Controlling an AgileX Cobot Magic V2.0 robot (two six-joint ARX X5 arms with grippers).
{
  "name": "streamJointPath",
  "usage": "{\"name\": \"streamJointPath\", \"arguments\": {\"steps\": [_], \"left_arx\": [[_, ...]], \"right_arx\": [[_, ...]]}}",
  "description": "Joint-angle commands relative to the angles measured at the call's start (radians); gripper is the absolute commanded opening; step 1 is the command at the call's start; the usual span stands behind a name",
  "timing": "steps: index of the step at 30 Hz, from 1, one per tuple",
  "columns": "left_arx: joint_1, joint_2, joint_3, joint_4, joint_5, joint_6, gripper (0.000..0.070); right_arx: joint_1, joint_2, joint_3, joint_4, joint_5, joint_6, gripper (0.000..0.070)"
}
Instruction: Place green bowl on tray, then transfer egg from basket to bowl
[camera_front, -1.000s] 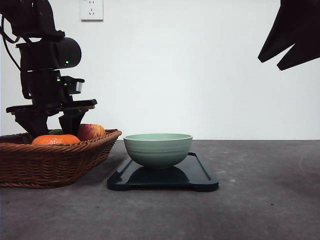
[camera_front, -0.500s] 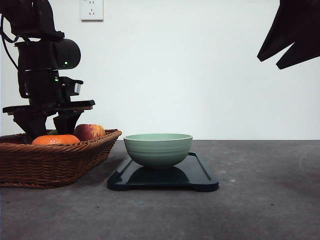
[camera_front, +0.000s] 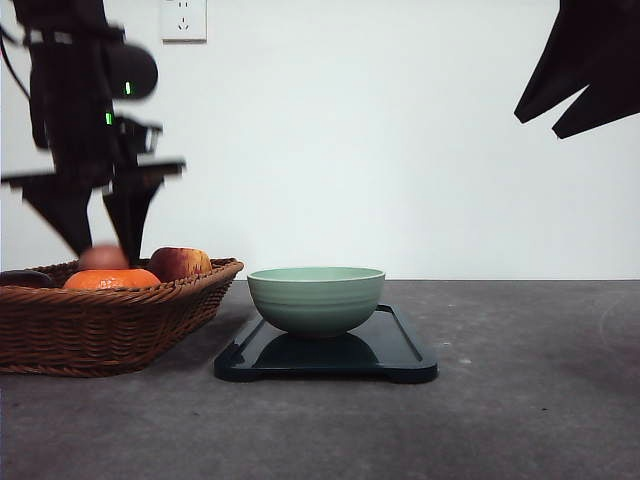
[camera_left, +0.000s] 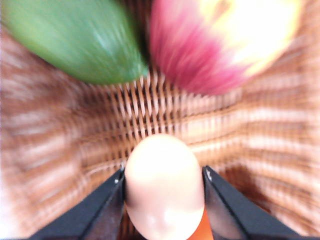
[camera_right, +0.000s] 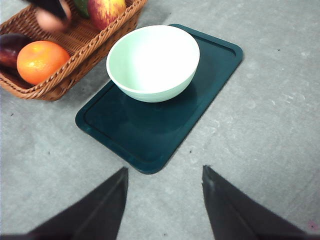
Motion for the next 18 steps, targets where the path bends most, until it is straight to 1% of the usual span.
{"name": "streamJointPath", "arguments": {"steps": [1,3,6,9,11,14,18], "left_arx": [[-0.006,-0.006,0.048,-0.020,0.000,0.000,0.0214],[-0.014,-0.020,0.083,-0.042,0.001,-0.001,0.0216],[-0.032,-0.035,0.139,-0.045,0.005,-0.003,0.0218],[-0.057,-0.038,0.194,-0.025,0.049,-0.005,0.0218],[-0.075,-0.038,0.220,0.017,0.098,-0.019,0.0218],[-0.108,-0.038,0.226,0.119,0.160,-0.053,0.0217],[-0.158,-0.037,0.226,0.196,0.171,-0.065,0.0217]], "right_arx": [[0.006,0.008,0.002,0.010,0.003,-0.008,0.0289],[0.006,0.008,0.002,0.010,0.003,-0.008,0.0289],[0.006,0.008,0.002,0.011,0.002,-0.008,0.0289],[0.006,0.008,0.002,0.010,0.000,-0.008,0.0289],[0.006,0.008,0.002,0.010,-0.001,-0.008,0.0289],[0.006,0.008,0.002,0.010,-0.001,-0.008,0.0289],[0.006,0.008,0.002,0.010,-0.001,-0.008,0.0289]]}}
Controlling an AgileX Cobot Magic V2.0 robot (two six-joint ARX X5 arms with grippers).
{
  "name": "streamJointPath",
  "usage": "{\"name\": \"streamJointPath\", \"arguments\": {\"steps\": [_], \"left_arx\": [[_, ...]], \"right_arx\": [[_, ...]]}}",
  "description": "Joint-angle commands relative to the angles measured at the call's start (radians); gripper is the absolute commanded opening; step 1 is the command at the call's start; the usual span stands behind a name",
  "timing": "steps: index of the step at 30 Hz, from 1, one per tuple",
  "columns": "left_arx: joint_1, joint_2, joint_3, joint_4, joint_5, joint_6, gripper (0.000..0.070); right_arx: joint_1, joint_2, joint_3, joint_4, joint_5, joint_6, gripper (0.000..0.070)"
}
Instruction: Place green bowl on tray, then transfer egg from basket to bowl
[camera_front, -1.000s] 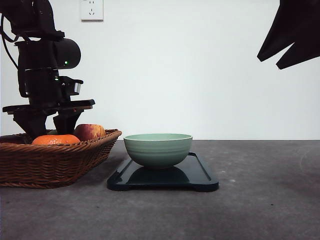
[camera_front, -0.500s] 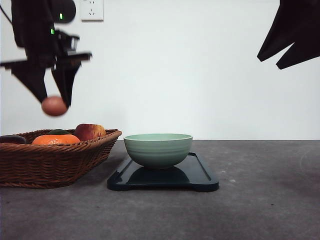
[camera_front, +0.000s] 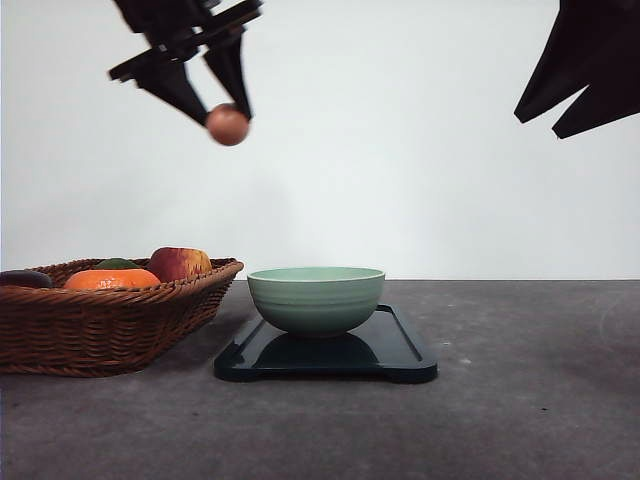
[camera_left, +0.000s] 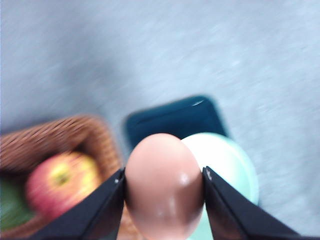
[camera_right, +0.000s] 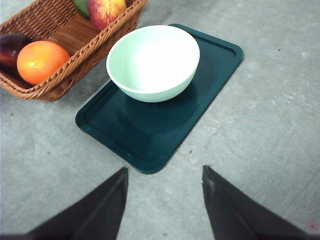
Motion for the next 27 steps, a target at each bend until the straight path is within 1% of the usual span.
{"name": "streamJointPath", "arguments": {"steps": [1,7,12,23,27], "left_arx": [[-0.024,0.006,0.029,0.032,0.006,-0.012,0.0217],[-0.104,0.014,0.029,0.104,-0.006,0.005,0.0217],[-0.147,0.046,0.029,0.115,-0.042,0.028,0.0217],[-0.176,0.184,0.029,0.122,-0.066,0.034,0.0216],[-0.184,0.240,0.029,0.114,-0.067,0.034,0.0216]], "right_arx": [[0.006,0.008,0.002,0.010,0.000,-0.008,0.0289],[0.006,0.008,0.002,0.010,0.000,-0.008,0.0289],[0.006,0.008,0.002,0.010,-0.001,-0.008,0.0289],[0.006,0.008,0.002,0.010,-0.003,-0.010,0.0289],[0.006,0.008,0.002,0.010,-0.003,-0.024,0.0289]]}}
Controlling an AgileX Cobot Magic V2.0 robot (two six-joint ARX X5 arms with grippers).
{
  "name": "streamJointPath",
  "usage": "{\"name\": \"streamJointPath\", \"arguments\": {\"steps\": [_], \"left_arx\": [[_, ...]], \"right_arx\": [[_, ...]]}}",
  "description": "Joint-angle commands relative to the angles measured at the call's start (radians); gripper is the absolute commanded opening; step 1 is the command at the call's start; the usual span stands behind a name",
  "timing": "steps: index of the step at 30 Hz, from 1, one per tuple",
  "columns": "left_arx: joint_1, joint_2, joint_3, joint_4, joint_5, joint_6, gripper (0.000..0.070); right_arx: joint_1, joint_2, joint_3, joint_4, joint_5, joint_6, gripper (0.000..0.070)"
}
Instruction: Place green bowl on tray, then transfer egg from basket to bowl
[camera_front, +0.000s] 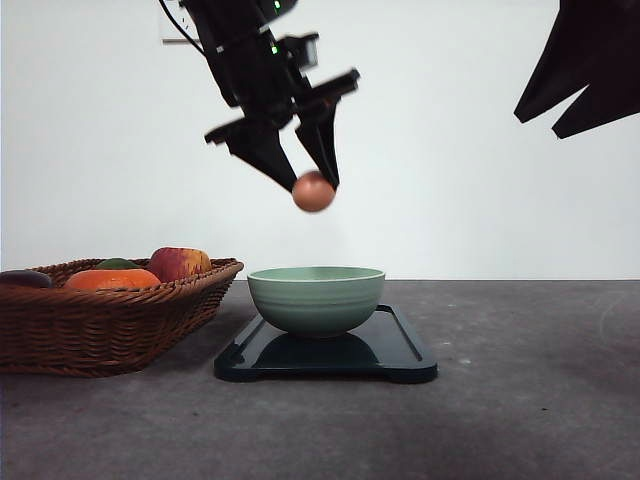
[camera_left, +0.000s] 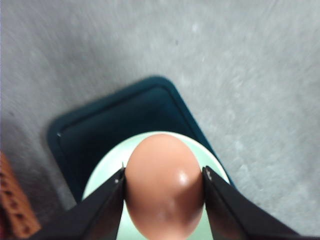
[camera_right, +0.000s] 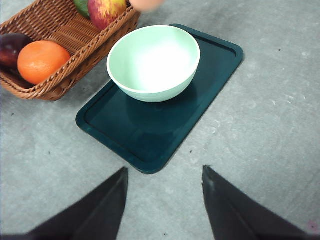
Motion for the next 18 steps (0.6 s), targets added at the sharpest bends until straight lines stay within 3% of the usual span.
{"name": "streamJointPath", "arguments": {"steps": [1,6,18], "left_arx": [[-0.010,0.047,0.028,0.006,-0.004,0.010,0.0216],[-0.025,0.109,0.028,0.002,-0.011,0.010,0.0216],[-0.063,0.192,0.028,0.005,-0.130,0.051,0.0216]], "right_arx": [[0.006,0.008,0.002,0.009,-0.001,-0.017,0.0289],[0.006,0.008,0.002,0.009,-0.001,-0.018,0.0289],[0.006,0.008,0.002,0.009,-0.001,-0.018,0.0289]]}}
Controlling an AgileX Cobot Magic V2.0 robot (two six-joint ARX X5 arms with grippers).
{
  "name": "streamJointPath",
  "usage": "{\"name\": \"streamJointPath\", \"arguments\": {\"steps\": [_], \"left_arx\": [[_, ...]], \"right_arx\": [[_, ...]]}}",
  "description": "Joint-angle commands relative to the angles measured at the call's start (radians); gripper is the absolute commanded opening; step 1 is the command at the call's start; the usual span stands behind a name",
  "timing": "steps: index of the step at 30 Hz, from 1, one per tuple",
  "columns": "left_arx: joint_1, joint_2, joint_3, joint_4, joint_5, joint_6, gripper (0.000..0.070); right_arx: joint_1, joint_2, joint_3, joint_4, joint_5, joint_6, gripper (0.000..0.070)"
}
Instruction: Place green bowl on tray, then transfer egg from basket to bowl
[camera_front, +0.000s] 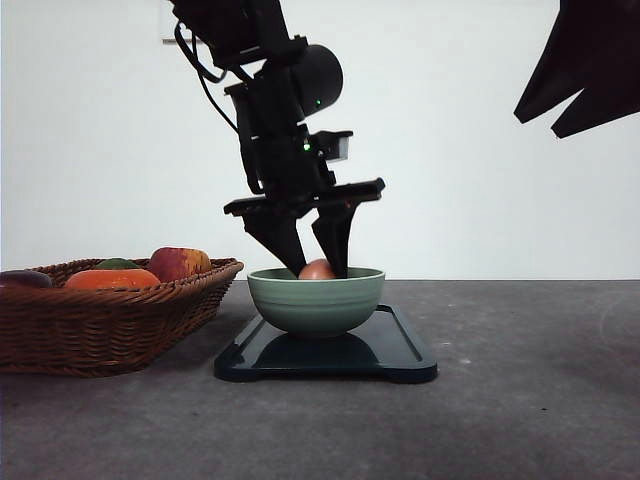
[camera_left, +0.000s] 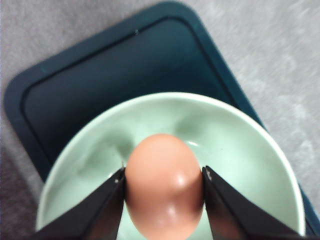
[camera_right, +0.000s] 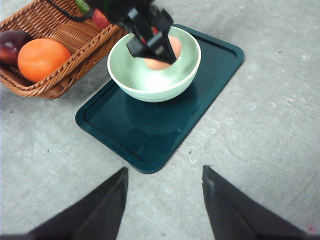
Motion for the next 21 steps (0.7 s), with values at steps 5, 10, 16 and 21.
{"name": "streamJointPath", "arguments": {"steps": [5,10,16,21], "left_arx": [[-0.015,0.040,0.028,0.008,-0.040,0.024,0.0216],[-0.013,0.042,0.028,0.008,-0.039,0.027,0.0216],[-0.013,0.057,0.028,0.008,-0.039,0.027,0.0216],[-0.013,0.062,0.028,0.002,-0.039,0.027,0.0216]], "right_arx": [[0.006,0.008,0.002,0.010,0.000,-0.008,0.0289],[0.006,0.008,0.002,0.010,0.000,-0.008,0.0289],[0.006,0.008,0.002,0.010,0.000,-0.008,0.0289],[0.006,0.008,0.002,0.010,0.000,-0.008,0.0289]]}}
